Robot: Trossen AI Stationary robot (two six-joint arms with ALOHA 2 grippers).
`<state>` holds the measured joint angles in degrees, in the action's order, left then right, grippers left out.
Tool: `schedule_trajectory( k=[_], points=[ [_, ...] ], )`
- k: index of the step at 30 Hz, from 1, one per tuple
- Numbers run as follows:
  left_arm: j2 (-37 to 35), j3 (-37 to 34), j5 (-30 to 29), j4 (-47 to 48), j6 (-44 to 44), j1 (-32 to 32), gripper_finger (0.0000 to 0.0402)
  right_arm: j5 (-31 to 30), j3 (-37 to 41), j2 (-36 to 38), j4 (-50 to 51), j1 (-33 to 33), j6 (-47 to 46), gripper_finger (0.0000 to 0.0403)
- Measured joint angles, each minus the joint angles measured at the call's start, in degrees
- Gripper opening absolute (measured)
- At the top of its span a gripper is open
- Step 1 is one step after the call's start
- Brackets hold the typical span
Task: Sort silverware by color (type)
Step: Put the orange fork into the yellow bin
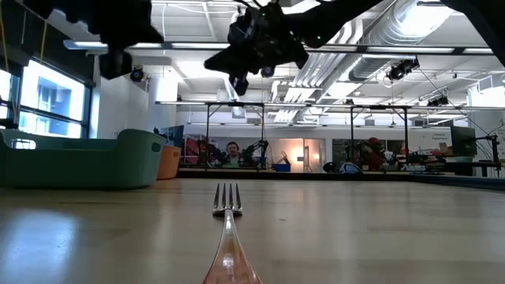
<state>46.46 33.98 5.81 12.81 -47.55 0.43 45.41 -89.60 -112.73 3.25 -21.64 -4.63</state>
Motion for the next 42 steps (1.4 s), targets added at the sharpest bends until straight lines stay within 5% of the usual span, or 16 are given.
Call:
schedule_trajectory(
  k=[8, 16, 28, 35, 42],
  points=[
    [0.36, -6.14, 16.55, -24.41, 11.19, 6.56, 0.0, -19.69, 0.0, 0.0, 4.98, 6.62, -5.91, 0.0],
    [0.41, -12.31, 26.89, -44.27, 9.4, 10.55, 0.0, -34.56, 0.0, 0.0, 4.69, 13.79, -19.96, 0.0],
    [-1.7, -18.29, 18.82, -53.2, 6.21, 11.36, 0.0, -36.13, 0.0, 0.0, 5.06, 17.48, -23.63, 0.0],
    [-5.43, -18.29, 13.78, -49.91, 8.58, 12.58, 0.0, -35.98, 0.0, 0.0, 5.79, 18.53, -22.7, 0.0],
    [-8.98, -18.31, 16.03, -47.02, 11.1, 14.28, 0.0, -45.79, 0.0, 0.0, 12.75, 24.83, -30.26, 0.0]
  ],
)
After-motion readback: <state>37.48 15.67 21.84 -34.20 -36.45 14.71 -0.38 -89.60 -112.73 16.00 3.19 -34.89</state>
